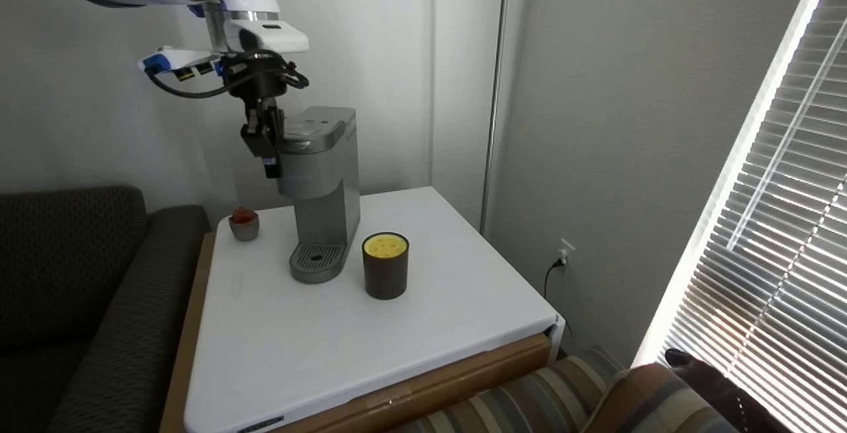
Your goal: Close the lid of the machine
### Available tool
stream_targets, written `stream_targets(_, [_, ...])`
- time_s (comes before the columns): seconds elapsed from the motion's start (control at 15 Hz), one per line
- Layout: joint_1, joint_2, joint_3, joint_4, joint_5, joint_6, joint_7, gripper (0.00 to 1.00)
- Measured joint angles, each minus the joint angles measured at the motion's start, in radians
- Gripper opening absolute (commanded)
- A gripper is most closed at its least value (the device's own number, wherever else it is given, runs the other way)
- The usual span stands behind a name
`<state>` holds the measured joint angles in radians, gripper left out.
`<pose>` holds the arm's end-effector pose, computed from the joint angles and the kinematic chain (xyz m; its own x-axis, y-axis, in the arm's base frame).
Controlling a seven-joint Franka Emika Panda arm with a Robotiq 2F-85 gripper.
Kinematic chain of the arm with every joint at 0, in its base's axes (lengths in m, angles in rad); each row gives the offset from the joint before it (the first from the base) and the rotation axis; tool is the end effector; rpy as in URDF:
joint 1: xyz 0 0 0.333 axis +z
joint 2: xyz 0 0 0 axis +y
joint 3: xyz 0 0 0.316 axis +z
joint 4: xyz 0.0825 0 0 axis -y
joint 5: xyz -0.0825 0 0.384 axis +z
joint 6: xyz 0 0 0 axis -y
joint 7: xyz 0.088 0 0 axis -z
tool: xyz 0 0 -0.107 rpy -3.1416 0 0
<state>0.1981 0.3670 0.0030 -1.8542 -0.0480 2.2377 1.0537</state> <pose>0.6232 0.1255 0.3260 0.6792 -0.7328 0.0402 -0.7335 -0.6796 0.0045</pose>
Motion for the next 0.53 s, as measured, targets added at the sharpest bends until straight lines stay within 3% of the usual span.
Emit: stream_targets(0.53, [-0.001,-0.133,0.004,0.003,0.000,-0.142,-0.092,0.00])
